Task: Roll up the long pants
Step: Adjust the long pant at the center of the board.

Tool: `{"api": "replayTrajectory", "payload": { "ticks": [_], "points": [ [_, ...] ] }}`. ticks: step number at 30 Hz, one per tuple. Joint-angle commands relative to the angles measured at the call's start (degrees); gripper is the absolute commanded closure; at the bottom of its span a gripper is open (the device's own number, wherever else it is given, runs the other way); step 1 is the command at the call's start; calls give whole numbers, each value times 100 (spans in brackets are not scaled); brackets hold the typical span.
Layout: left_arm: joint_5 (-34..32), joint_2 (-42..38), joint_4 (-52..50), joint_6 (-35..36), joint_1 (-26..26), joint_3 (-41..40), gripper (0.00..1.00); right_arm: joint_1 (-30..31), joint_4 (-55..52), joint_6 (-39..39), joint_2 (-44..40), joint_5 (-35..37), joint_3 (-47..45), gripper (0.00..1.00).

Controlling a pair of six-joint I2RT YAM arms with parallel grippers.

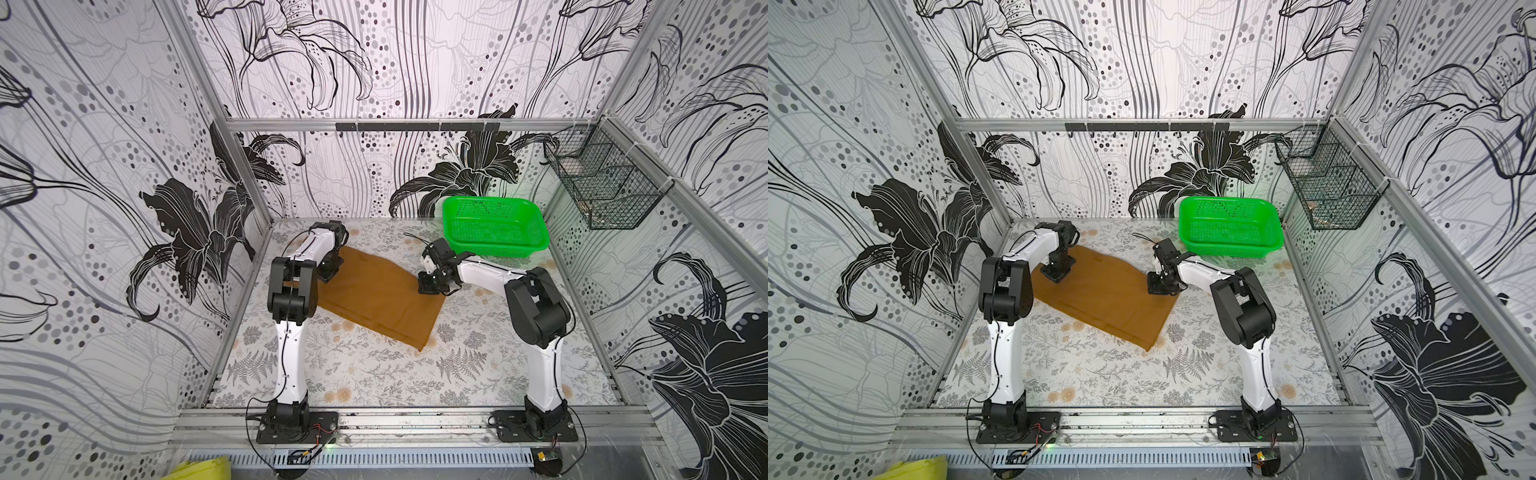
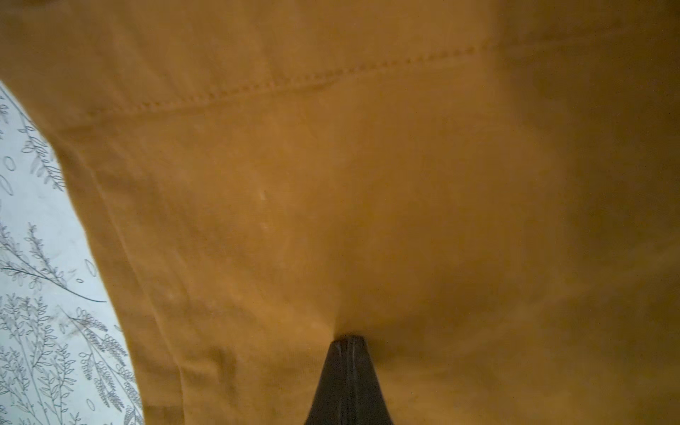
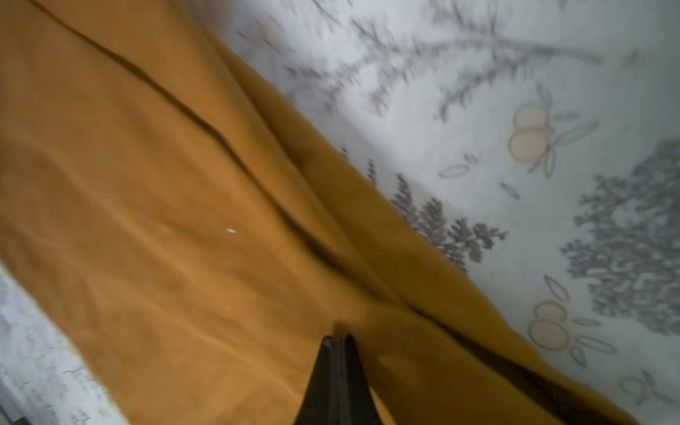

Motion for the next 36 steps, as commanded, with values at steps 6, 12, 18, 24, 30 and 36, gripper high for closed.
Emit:
{"api": "replayTrajectory", "payload": {
  "ticks": [6,12,18,24,30,36],
  "points": [
    [688,867,35,378,89,914,100,124,-710,46,-212,715,-890,100],
    [1719,1363,591,752,30,1407,100,882,-701,143,-618,713,-1689,100],
    [3277,1371,1978,1286,-317,1180,100,2083,-691,-363,-609,31,-1655,100],
    [3748,743,2632,1479,-522,468,100,2658,-652,-851,-1071,529,-1351,100],
    [3015,-772,2761,1583,-420,-759,100,2556,-540,-926,-1806,1491,-919,100],
    [2114,-2072,2618,1636,-391,-1531,100,1796,-469,-489,-1495,1695,17,100]
  ]
}}
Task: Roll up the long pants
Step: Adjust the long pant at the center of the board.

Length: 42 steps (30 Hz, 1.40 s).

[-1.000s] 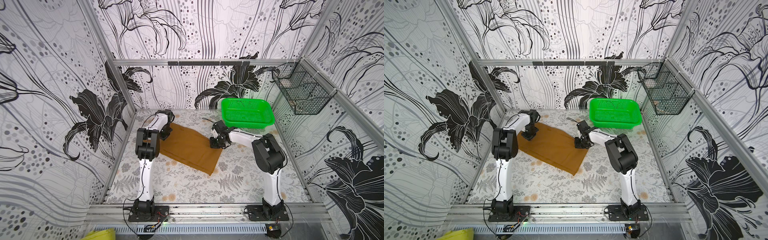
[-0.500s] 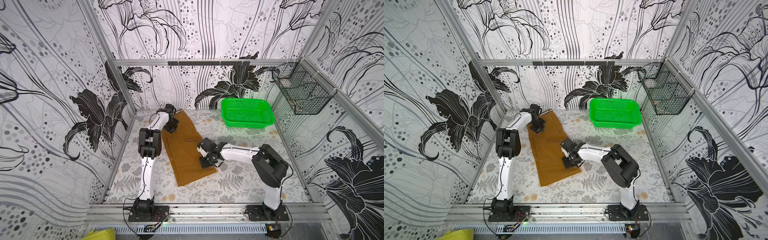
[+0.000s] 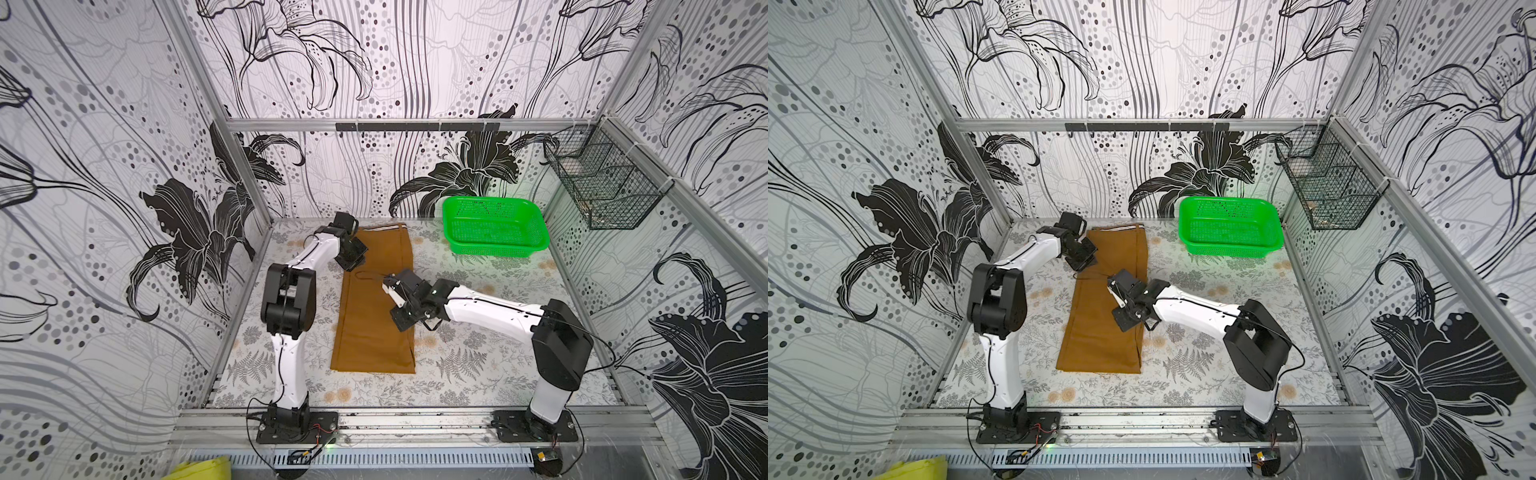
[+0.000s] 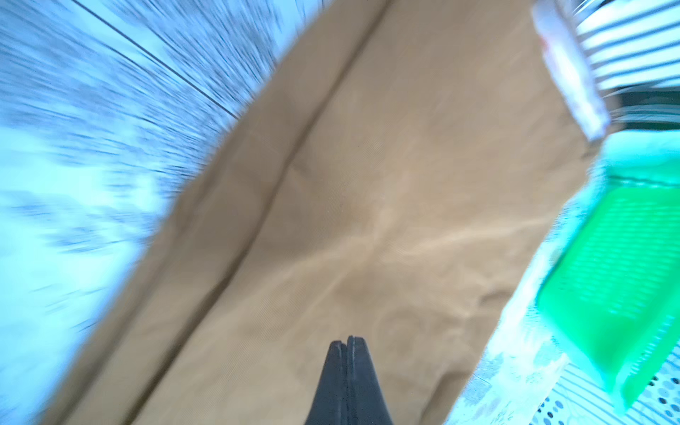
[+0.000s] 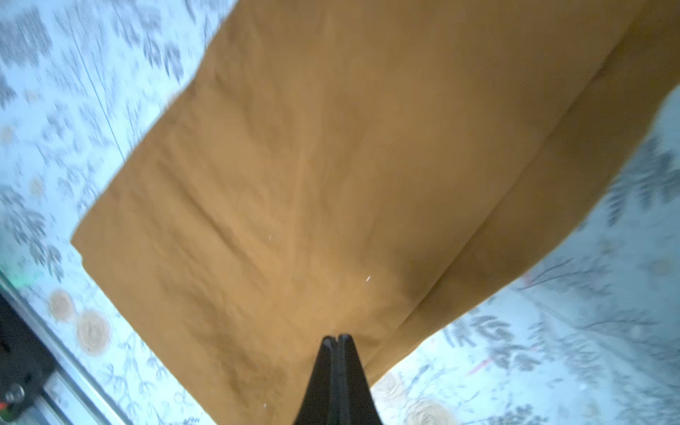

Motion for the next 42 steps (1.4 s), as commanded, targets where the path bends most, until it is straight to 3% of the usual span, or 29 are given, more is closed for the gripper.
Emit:
{"api": "replayTrajectory", "payload": {
  "ticks": [1,8,13,17,26,31,36,37,38,40,42],
  "points": [
    [-652,-712,58,139,30,-346,100,-519,-124,233,467,250,678,100],
    [-733,-1331,149,3,-16,-1192,100,-1054,-509,373,2405,-560,2618,100],
    [-764,-1590,178,-10,-8,-1701,100,-1211,-565,766,3059,-674,2917,100],
    [-670,-1750,252,-54,-8,-2007,100,-1477,-718,921,3273,-449,2929,100],
    [-522,-1666,255,-60,-78,-2175,100,-2505,-553,892,3309,-878,2610,100],
    [-455,-1512,226,-6,-106,-2054,100,-2611,-787,423,3416,-1225,2956,100],
    [-376,-1380,231,16,-124,-1893,100,-2560,-593,117,3007,-1538,2639,100],
    [-365,-1370,252,12,-145,-1877,100,-2534,-529,30,2836,-1497,2510,98],
    [-358,-1360,269,12,-164,-1866,100,-2503,-451,-54,2668,-1453,2364,88],
    [-345,-1365,321,37,-238,-1857,100,-2363,-341,-309,2129,-1191,1946,60],
    [-459,-1416,314,25,-339,-1893,76,-2094,-317,-675,1531,-749,1547,46]
  ]
}}
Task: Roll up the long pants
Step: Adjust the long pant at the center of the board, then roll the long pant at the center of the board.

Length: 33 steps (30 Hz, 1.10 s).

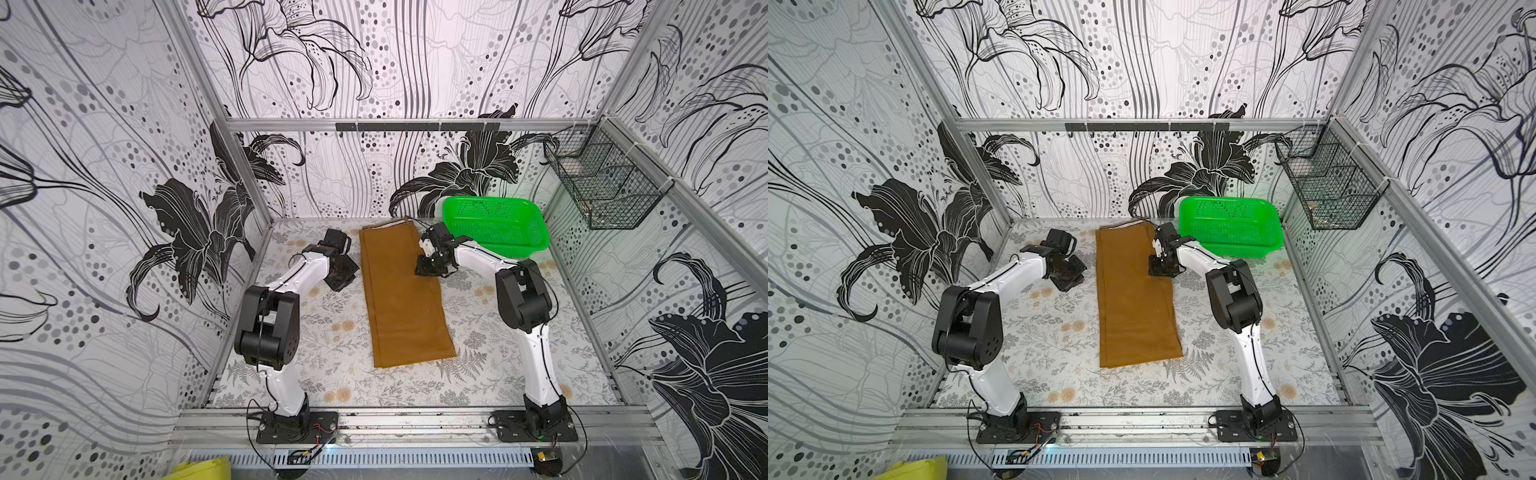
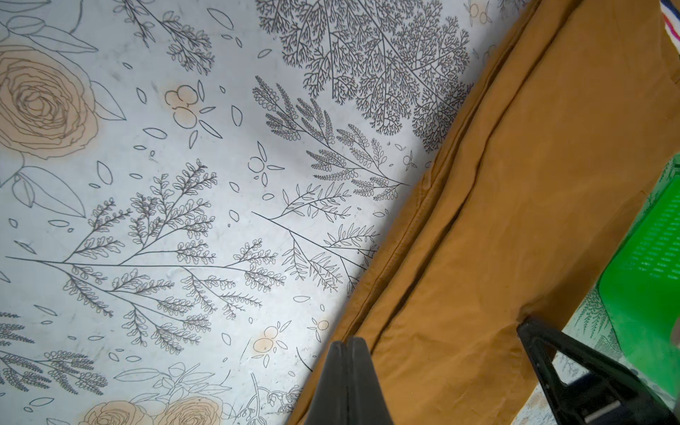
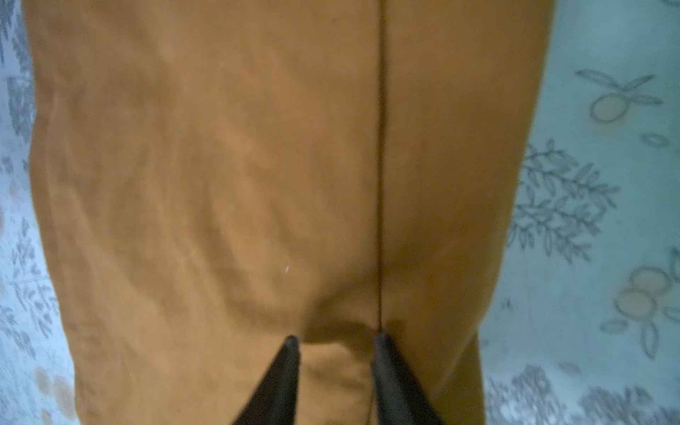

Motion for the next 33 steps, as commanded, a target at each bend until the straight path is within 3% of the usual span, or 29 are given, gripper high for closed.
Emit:
{"api": "replayTrajectory", "payload": {
  "ticks": [1,3,5,7,13,18,25,33],
  "points": [
    [-121,-82,178,74,-199,87,64,557,-238,-812,-1148,767,-641,42],
    [-319,-237,189,53,-315,-50,31,1064,-55,-1145,-1799,1571,-1269,41],
    [-637,-483,164,51,-465,-226,13,1547,372,-1326,-2457,2189,-2143,40],
    [-1066,-869,154,22,-676,-490,2,1921,751,-1406,-3181,2695,-3036,39],
    [-1682,-1737,146,-309,-1130,-1292,1,2084,-72,-505,-4368,2032,-4171,38],
    [-1818,-2255,84,-633,-1149,-1851,1,2930,45,-169,-4972,2456,-5110,37],
    [-1993,-2530,-147,-415,-1149,-1665,0,4287,-237,634,-4399,3503,-5109,37],
    [-1945,-2690,-422,-121,-1088,-1467,0,5339,-188,1001,-2832,4982,-4521,37]
  ]
}}
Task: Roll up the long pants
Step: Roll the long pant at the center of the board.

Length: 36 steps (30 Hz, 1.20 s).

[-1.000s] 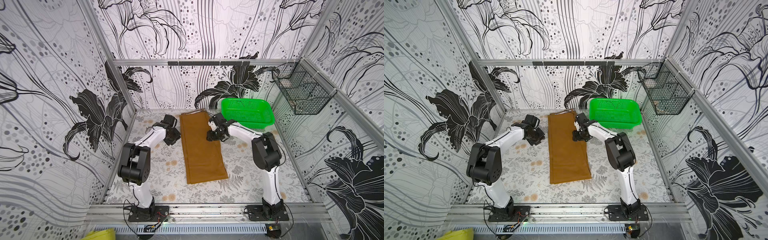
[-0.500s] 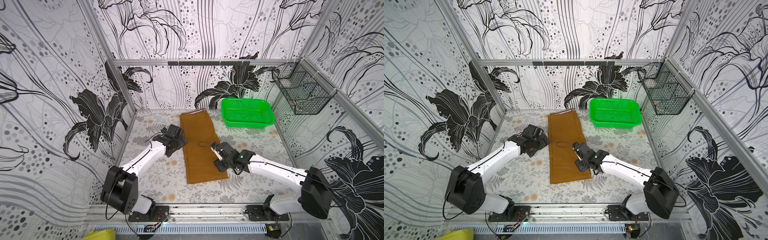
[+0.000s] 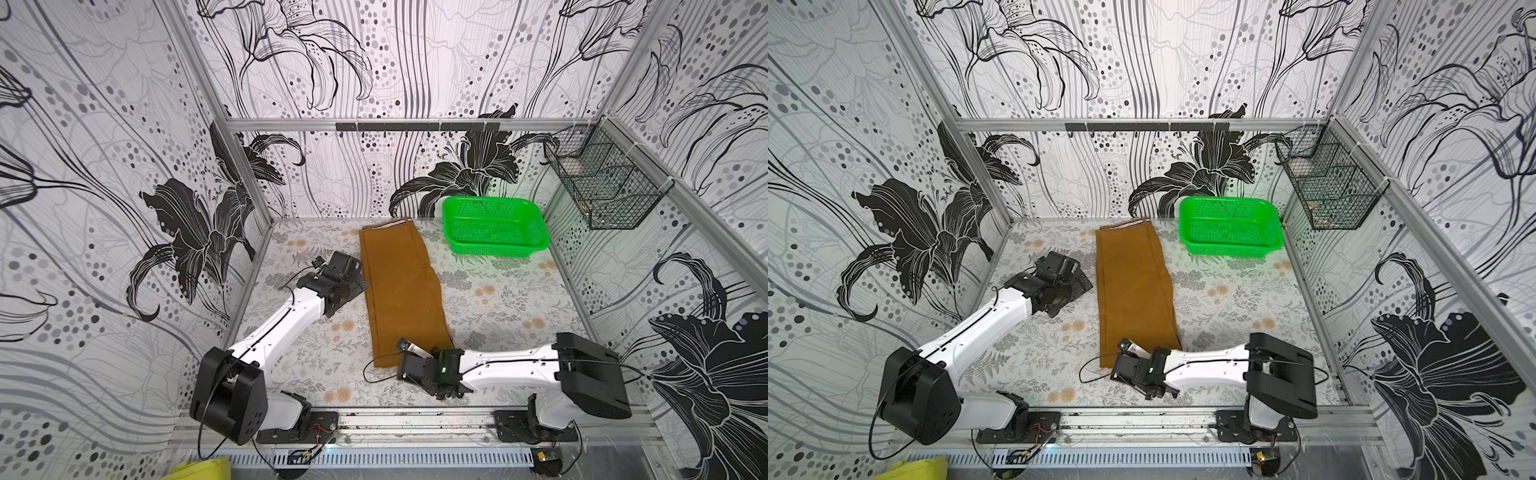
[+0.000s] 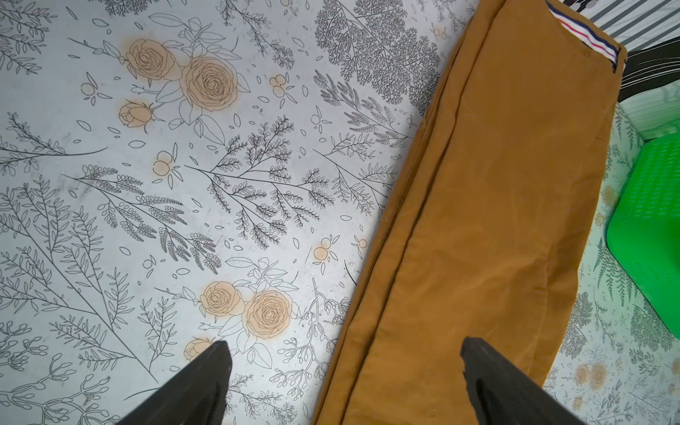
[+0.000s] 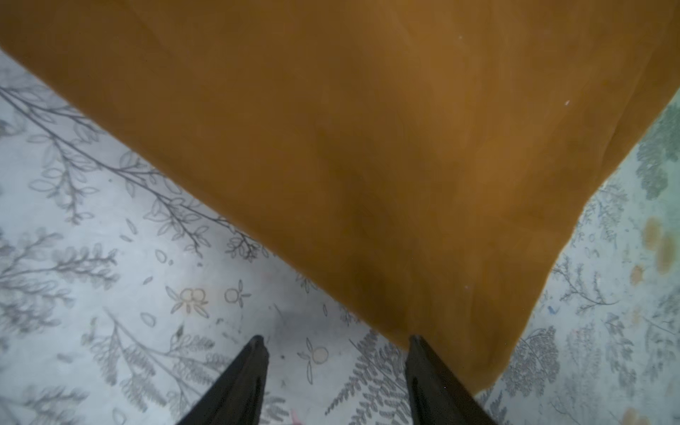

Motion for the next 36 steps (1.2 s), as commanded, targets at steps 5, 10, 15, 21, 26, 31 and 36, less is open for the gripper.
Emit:
{"api": "replayTrajectory", "payload": {
  "ticks": [5,10,15,21,26,31,36],
  "points": [
    [-17,-584,-64,272,121,-149,0,310,-23,392,1040,1444,445,37],
    [106,-779,-42,356,298,-294,0,306,258,165,1513,1540,502,56],
    [255,-710,41,407,391,-317,1,305,595,-214,1958,961,585,95],
    [574,-415,286,480,424,-279,1,311,621,-491,1626,52,632,100],
    [1260,-109,677,440,416,-242,12,404,147,-391,1057,-1096,928,100],
    [1958,-113,943,42,237,-459,63,410,-143,-6,634,-1287,1134,100],
    [2056,-294,705,-331,-43,-830,100,402,-165,98,671,-1451,1336,100]
  ]
}}
